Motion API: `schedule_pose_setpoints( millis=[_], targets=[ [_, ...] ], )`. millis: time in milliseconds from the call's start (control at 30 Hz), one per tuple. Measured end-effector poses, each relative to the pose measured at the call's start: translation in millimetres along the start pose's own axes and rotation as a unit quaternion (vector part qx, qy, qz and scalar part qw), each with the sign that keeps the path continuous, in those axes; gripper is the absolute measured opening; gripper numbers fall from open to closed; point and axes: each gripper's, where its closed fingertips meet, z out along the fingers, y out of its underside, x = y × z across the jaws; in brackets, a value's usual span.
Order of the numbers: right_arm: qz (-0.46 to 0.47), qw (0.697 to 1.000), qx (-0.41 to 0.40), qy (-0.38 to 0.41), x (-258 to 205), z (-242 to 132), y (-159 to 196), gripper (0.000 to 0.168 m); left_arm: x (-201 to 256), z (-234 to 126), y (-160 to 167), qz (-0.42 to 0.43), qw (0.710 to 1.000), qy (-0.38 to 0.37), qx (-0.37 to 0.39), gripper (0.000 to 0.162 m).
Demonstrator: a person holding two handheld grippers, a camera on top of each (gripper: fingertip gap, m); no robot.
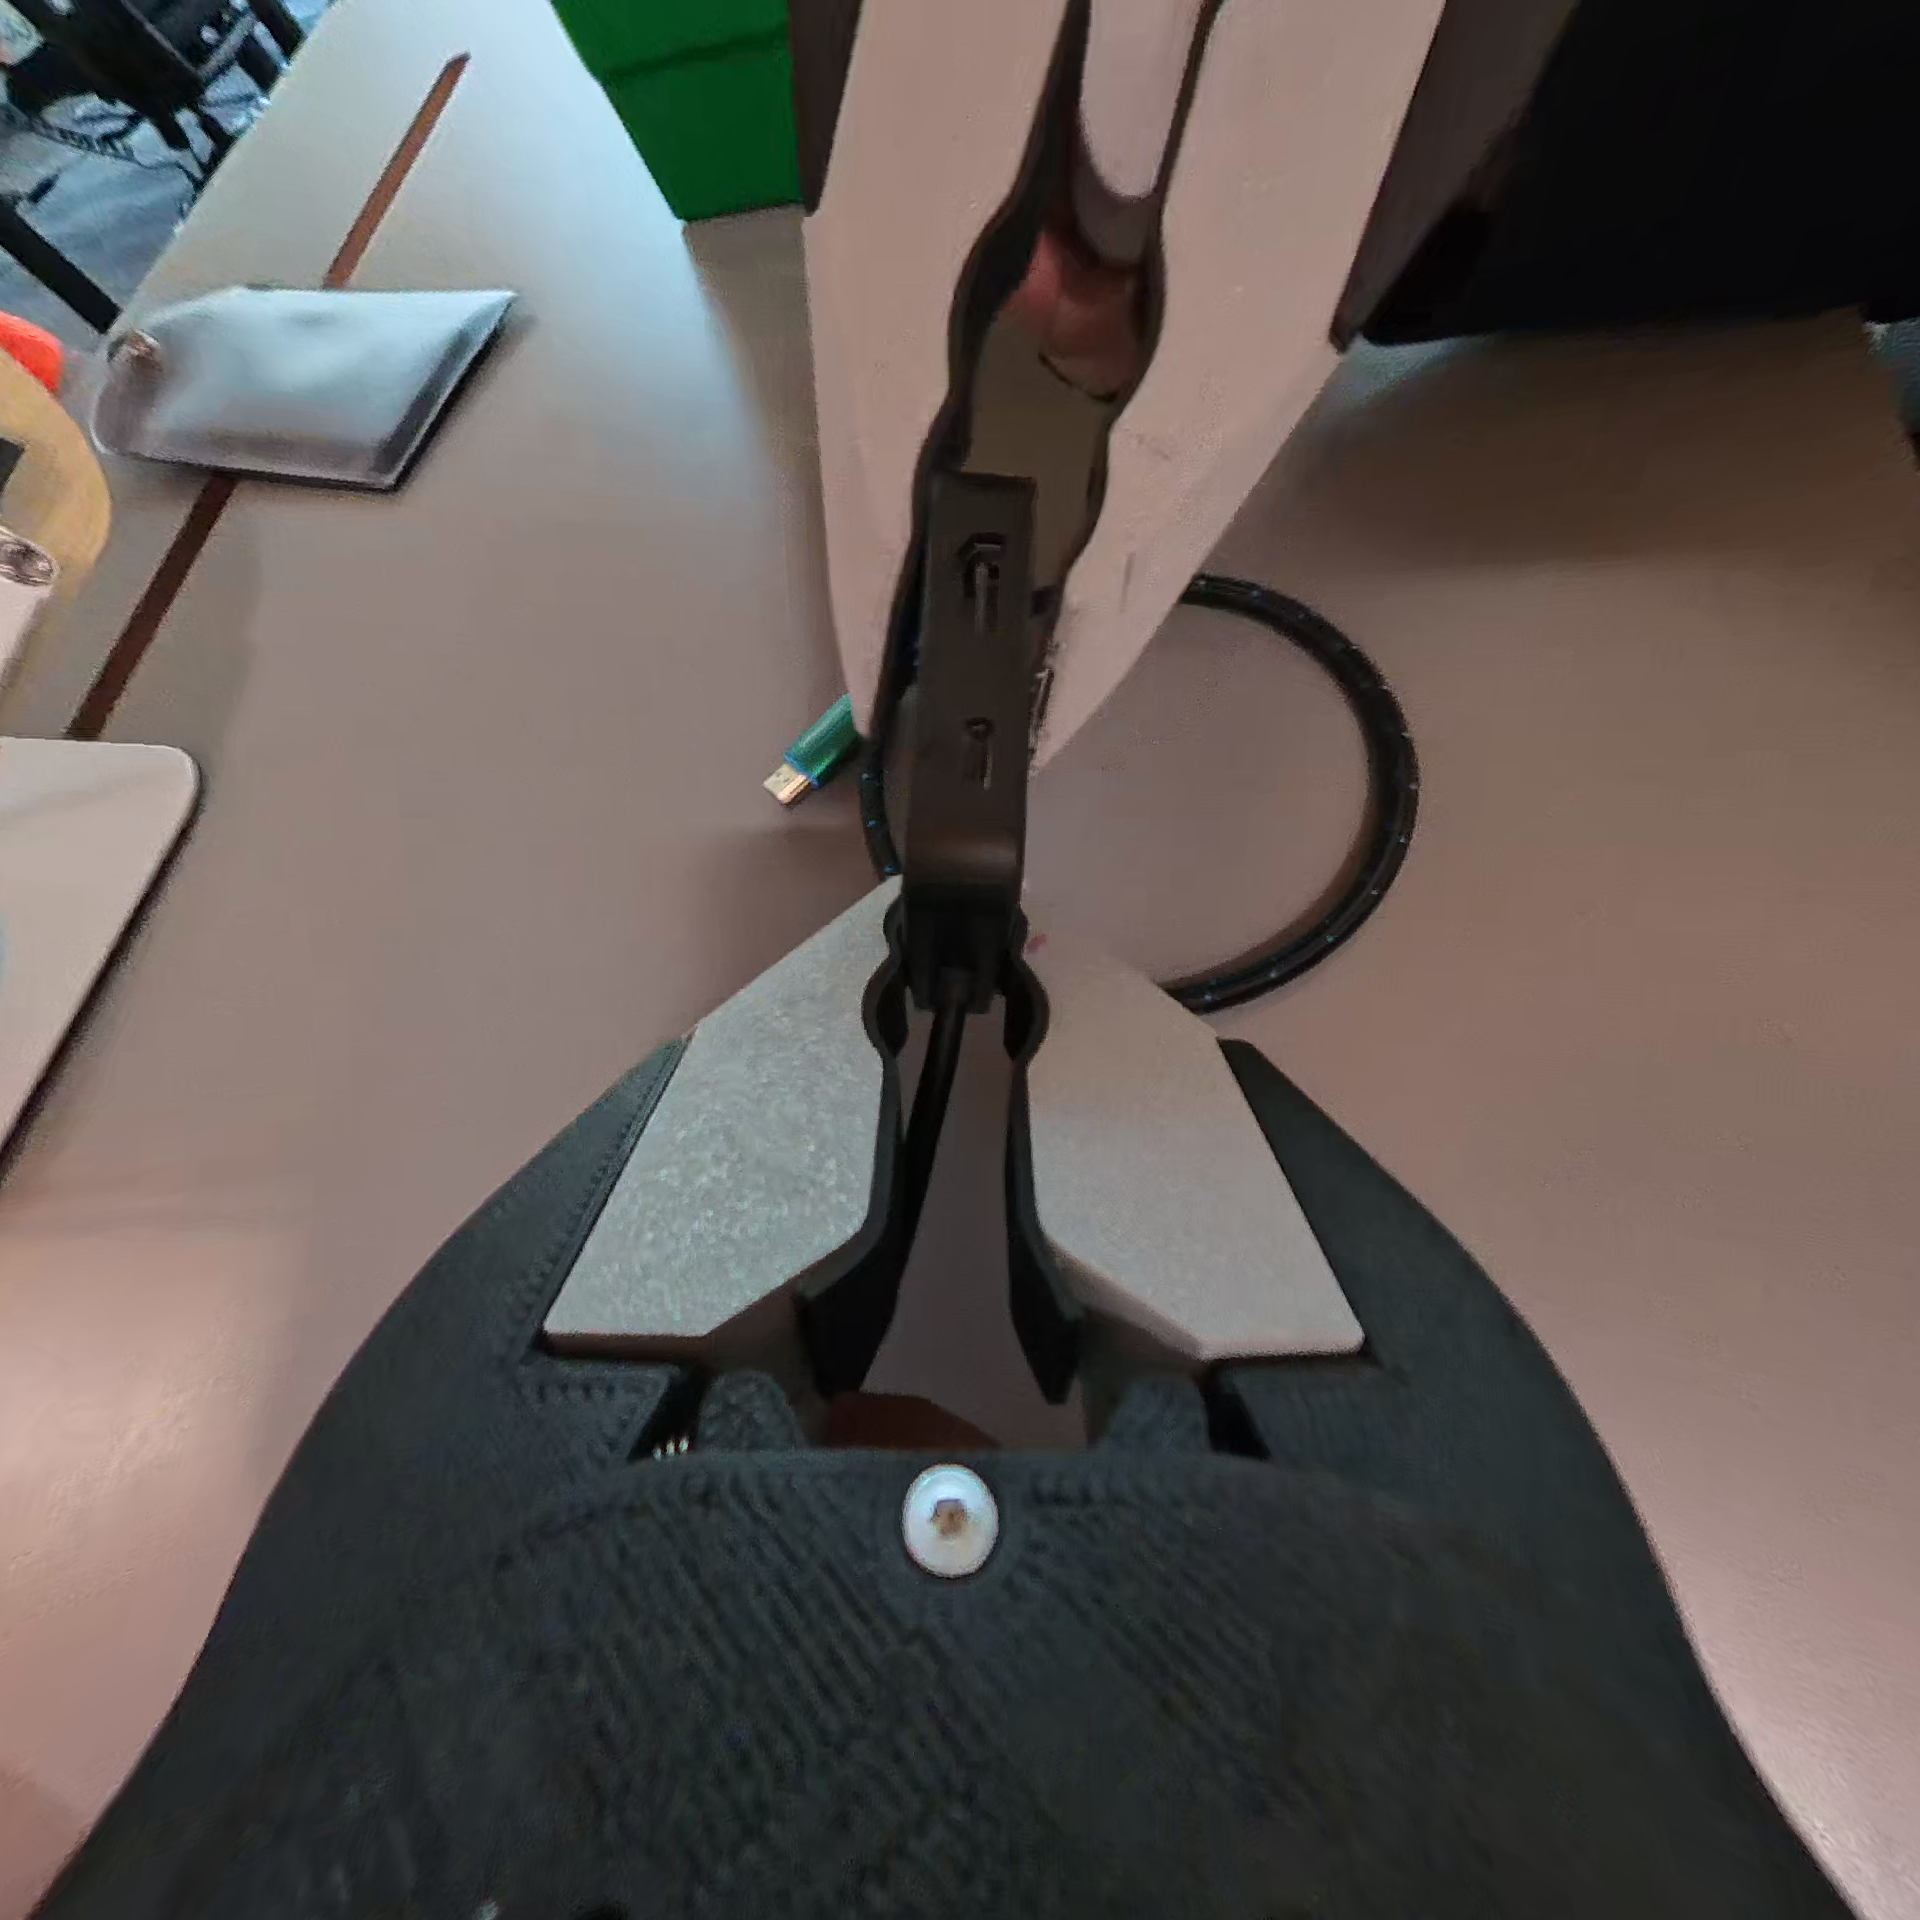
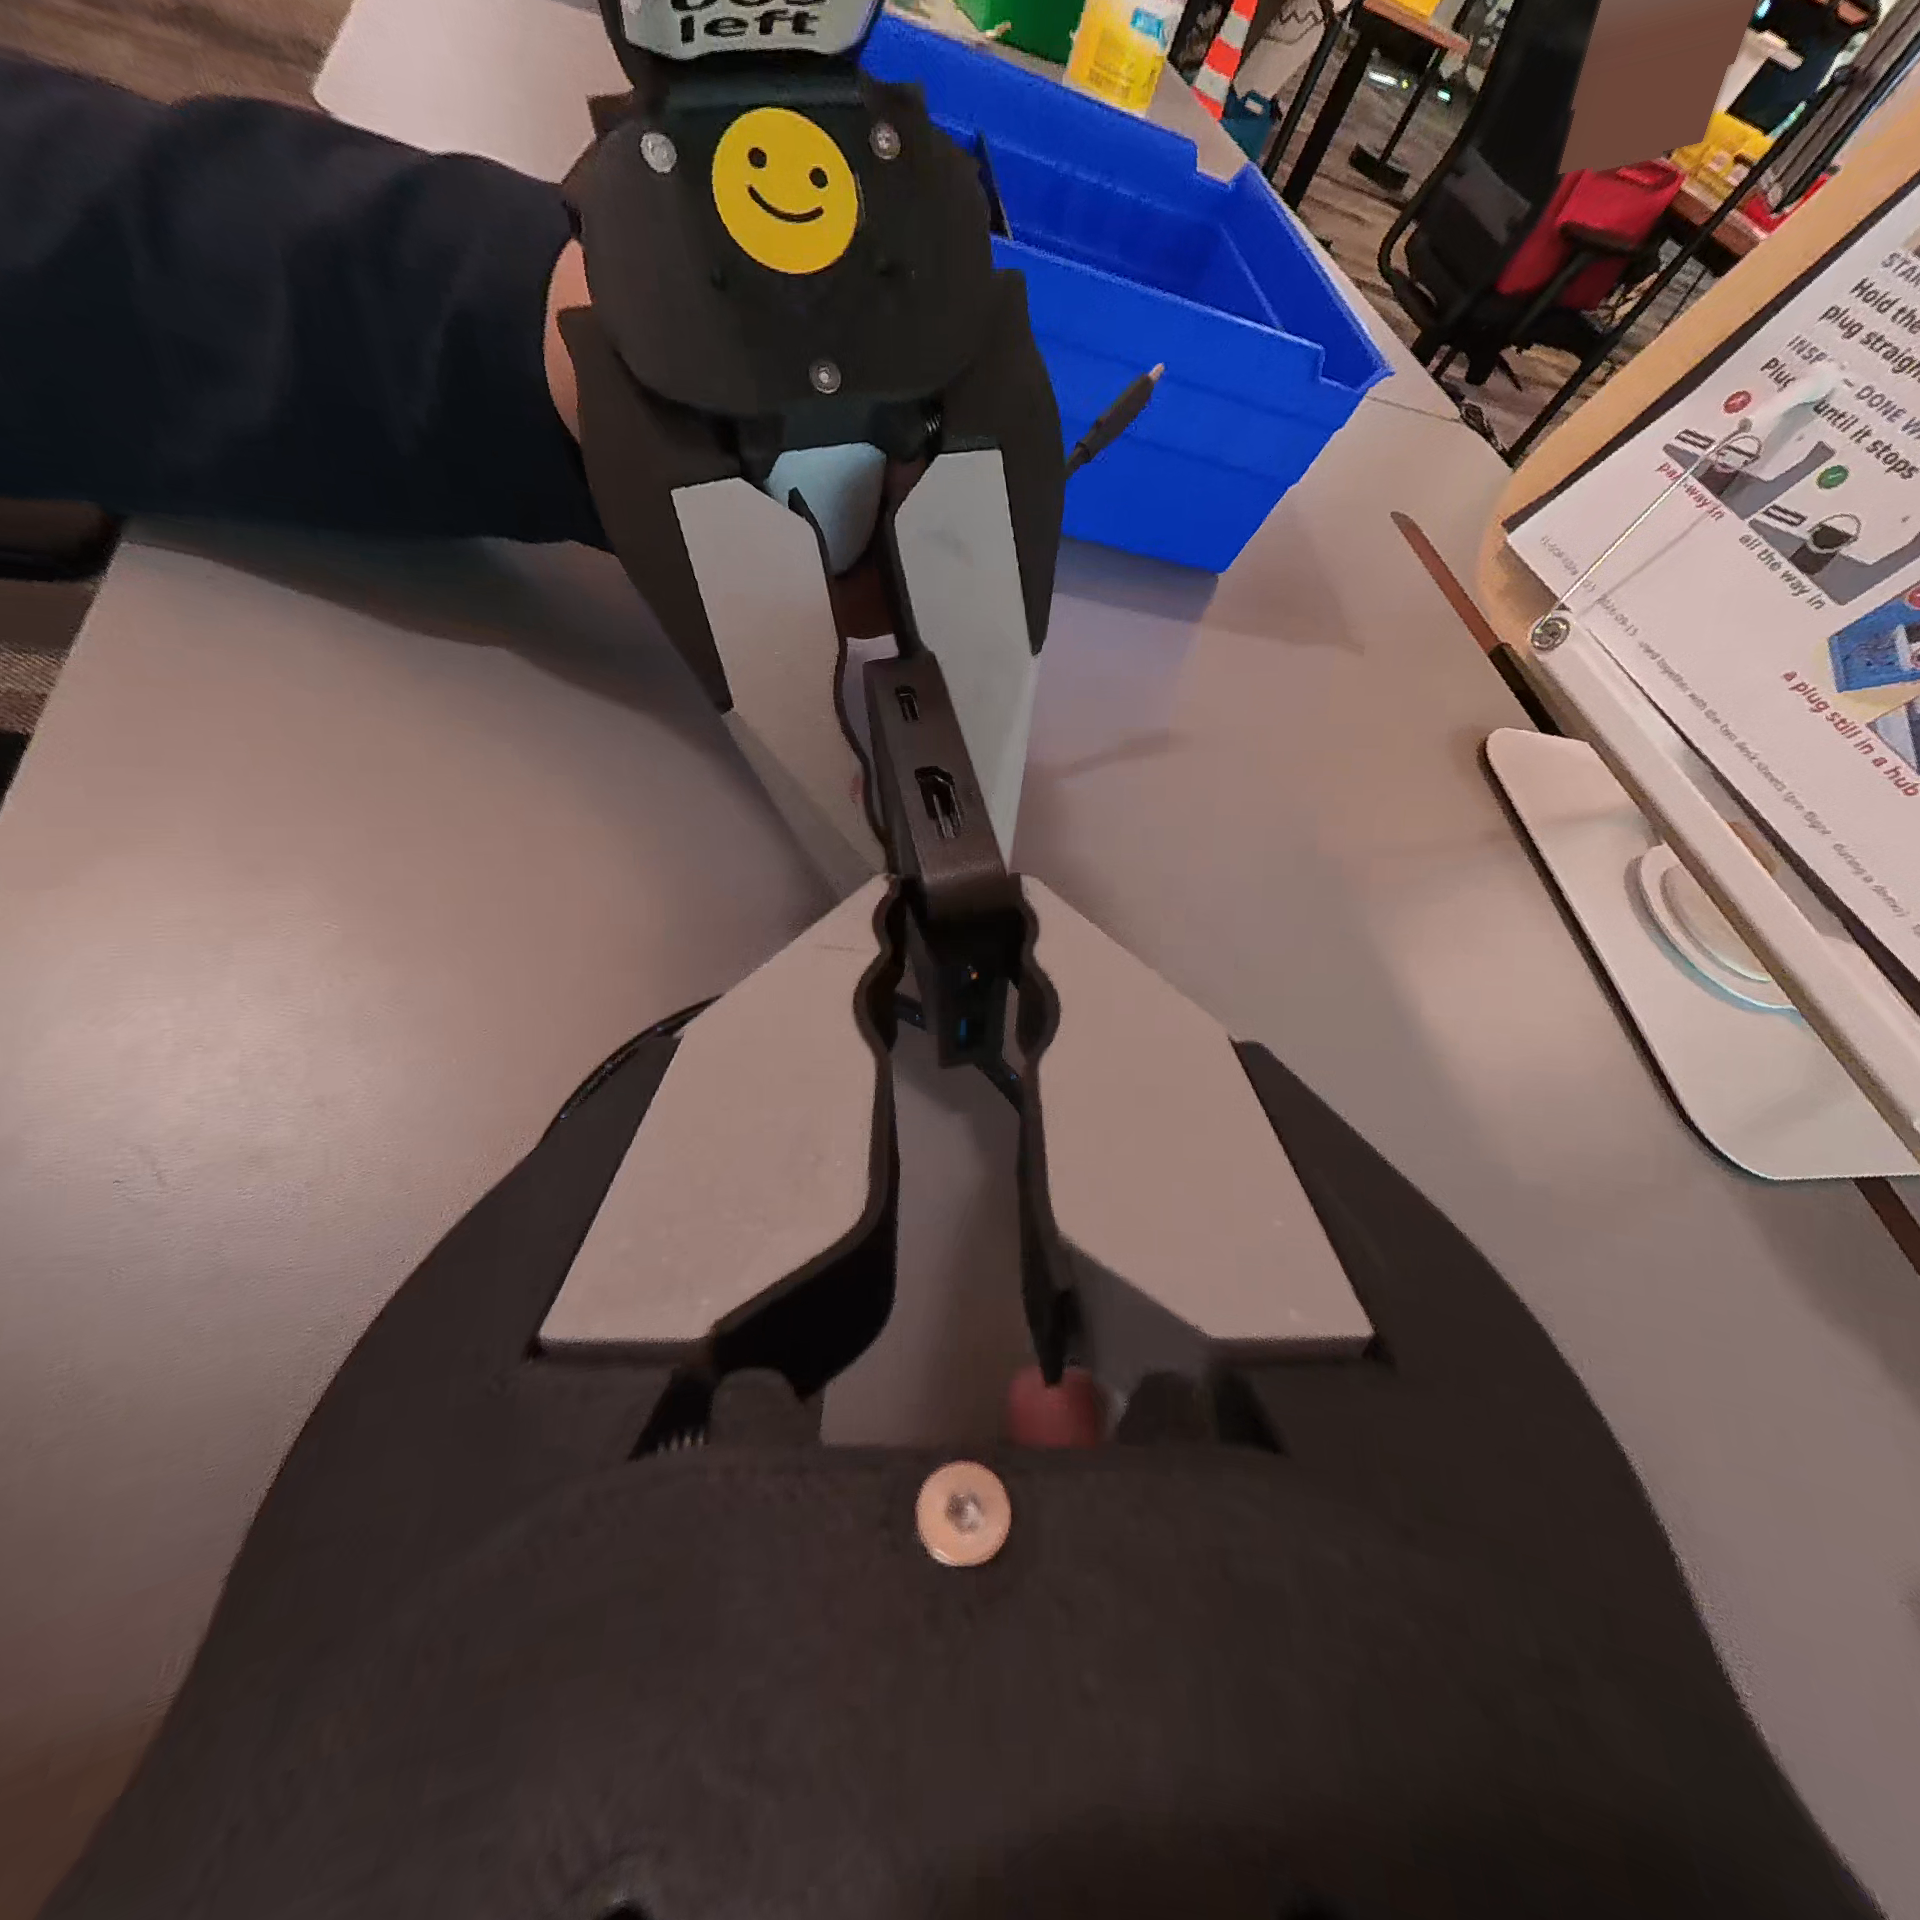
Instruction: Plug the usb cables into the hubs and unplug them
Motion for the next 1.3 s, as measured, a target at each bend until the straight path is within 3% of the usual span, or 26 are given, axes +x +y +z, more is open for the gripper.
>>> schedule_pose_setpoints(
  millis=[133, 300, 867, 1300],
  targets=[
    [0.03, 0.997, 0.07, -0.018, 1.4, -7.5, -18.9, 0.01, -8.3, -7.7, -20.2, -0.028, 0.997, -0.015, 0.068, 0.025],
    [0.088, 0.982, 0.15, -0.067, 1.1, -17.4, -36.3, 0.009, 3.4, -7.2, -36.8, -0.064, 0.99, 0.034, 0.123, 0.02],
    [0.123, 0.964, 0.204, -0.118, -1.1, -26.8, -46.6, 0.011, 11.0, -17.9, -53.1, -0.062, 0.981, 0.064, 0.173, 0.011],
    [0.147, 0.952, 0.238, -0.126, 1.5, -31.3, -52.0, 0.009, 9.4, -24.5, -68.9, -0.12, 0.959, 0.095, 0.24, 0.011]
  ],
)
